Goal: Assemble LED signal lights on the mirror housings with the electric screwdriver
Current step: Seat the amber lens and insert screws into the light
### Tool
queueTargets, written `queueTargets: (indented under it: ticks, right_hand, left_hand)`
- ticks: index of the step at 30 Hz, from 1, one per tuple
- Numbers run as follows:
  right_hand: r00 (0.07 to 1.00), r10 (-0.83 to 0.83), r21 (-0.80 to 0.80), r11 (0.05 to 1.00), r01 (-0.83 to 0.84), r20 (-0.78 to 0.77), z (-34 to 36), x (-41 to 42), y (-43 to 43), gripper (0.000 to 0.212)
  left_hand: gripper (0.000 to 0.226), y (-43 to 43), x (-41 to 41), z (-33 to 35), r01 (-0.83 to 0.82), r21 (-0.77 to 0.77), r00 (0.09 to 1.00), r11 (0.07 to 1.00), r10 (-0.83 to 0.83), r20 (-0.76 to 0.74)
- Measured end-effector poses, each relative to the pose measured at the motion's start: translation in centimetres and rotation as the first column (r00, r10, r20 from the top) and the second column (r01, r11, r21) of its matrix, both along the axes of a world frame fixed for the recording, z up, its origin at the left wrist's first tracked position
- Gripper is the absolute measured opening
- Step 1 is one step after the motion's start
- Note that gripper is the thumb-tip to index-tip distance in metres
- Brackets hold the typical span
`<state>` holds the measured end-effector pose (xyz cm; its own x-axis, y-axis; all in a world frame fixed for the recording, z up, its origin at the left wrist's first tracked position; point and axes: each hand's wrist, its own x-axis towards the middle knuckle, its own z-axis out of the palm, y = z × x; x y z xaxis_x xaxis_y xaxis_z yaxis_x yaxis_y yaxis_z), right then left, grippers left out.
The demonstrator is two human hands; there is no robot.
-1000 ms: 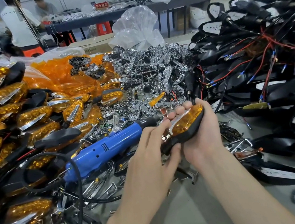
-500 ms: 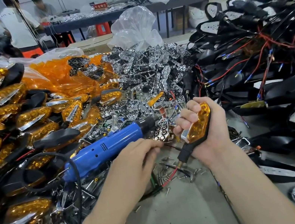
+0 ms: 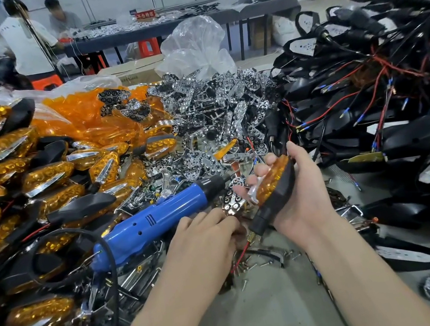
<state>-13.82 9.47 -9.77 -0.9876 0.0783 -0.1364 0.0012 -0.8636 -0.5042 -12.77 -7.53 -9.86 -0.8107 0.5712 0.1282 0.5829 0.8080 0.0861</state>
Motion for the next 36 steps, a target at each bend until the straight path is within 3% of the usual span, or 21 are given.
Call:
queueTargets:
  ticks: [6, 10, 15, 18, 22, 26, 31, 36]
  right_hand:
    - [0.998, 0.045, 0.076, 0.996, -0.042, -0.04, 0.1, 0.4, -0.1, 0.016]
    - [0.996, 0.088, 0.161, 0.983, -0.086, -0.01, 0.3, -0.2, -0.6, 0.011]
    - [0.994, 0.082, 0.338, 0.94, -0.052, -0.077, 0.0, -0.2, -1.1, 0.029]
    - [0.997, 0.053, 0.369, 0.929, -0.025, -0.064, 0.0, -0.3, -1.8, 0.044]
    - [0.994, 0.102, 0.331, 0.94, -0.088, -0.026, -0.2, -0.3, -3.0, 0.04]
    - [0.993, 0.113, 0.44, 0.893, -0.094, -0.017, -1.2, -0.3, -3.7, 0.038]
    - [0.99, 0.127, 0.496, 0.865, -0.082, -0.058, -1.2, -0.2, -4.2, 0.029]
    - [0.99, 0.116, 0.539, 0.84, -0.054, -0.082, -1.0, 0.0, -4.3, 0.025]
  left_hand:
    - [0.019, -0.1, 0.2, 0.0, -0.033, 0.005, 0.999, 0.999, 0.033, -0.038]
    - [0.02, -0.8, -0.3, -0.3, -0.094, 0.263, 0.996, 0.96, 0.093, 0.016]
    - [0.018, -0.9, -0.5, -0.2, -0.146, 0.69, 0.983, 0.709, 0.182, 0.021]
    - [0.018, -0.8, 0.0, 0.2, -0.102, 0.834, 0.984, 0.541, 0.177, 0.006]
    - [0.02, 0.0, 0.3, 0.2, -0.088, 0.89, 0.991, 0.447, 0.126, 0.035]
    - [0.027, 0.4, 0.4, 0.0, -0.135, 0.917, 0.989, 0.376, 0.111, 0.1]
    - [0.014, 0.3, 0.1, -0.4, -0.133, 0.909, 0.985, 0.394, 0.156, 0.077]
    - [0.01, 0.1, 0.2, 0.0, -0.053, 0.895, 0.981, 0.444, 0.189, -0.036]
